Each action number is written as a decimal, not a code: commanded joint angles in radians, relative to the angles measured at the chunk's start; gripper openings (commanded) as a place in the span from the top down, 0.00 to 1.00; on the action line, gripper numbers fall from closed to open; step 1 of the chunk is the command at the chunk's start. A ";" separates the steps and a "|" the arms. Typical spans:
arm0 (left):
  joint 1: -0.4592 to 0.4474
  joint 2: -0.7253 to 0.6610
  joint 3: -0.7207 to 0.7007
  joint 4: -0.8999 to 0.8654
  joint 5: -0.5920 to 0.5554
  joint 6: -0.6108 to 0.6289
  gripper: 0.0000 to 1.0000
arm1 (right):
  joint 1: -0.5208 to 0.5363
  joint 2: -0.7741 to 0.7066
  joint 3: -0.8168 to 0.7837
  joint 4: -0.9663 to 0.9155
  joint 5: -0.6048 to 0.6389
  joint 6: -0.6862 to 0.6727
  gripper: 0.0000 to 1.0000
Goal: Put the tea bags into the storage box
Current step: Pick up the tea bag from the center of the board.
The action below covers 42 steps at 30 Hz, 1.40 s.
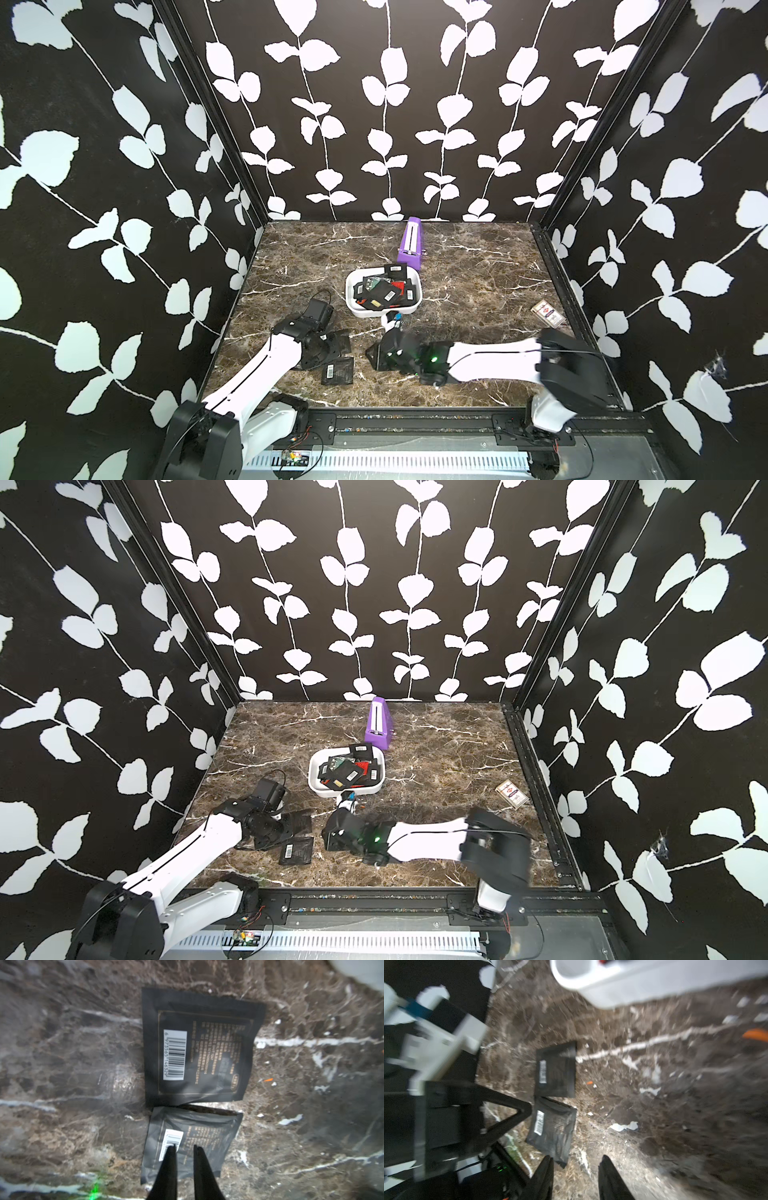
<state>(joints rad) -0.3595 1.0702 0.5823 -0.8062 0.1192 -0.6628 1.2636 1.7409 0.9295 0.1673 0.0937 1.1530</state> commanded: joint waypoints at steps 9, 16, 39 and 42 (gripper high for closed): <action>-0.011 0.032 -0.066 0.049 -0.039 -0.013 0.91 | 0.033 0.135 0.107 0.083 -0.028 0.057 0.66; -0.013 0.077 -0.102 0.098 -0.035 -0.021 0.92 | 0.041 0.162 0.138 0.067 -0.034 0.057 0.65; -0.018 0.050 -0.169 0.130 -0.025 -0.028 0.94 | 0.051 0.298 0.223 0.091 -0.068 0.098 0.66; -0.017 0.049 -0.172 0.136 -0.023 -0.031 0.94 | 0.053 0.310 0.236 0.099 -0.068 0.100 0.72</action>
<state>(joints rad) -0.3702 1.0897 0.4721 -0.6945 0.0948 -0.6872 1.3041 2.0228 1.1305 0.2512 0.0284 1.2430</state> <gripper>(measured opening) 0.063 0.291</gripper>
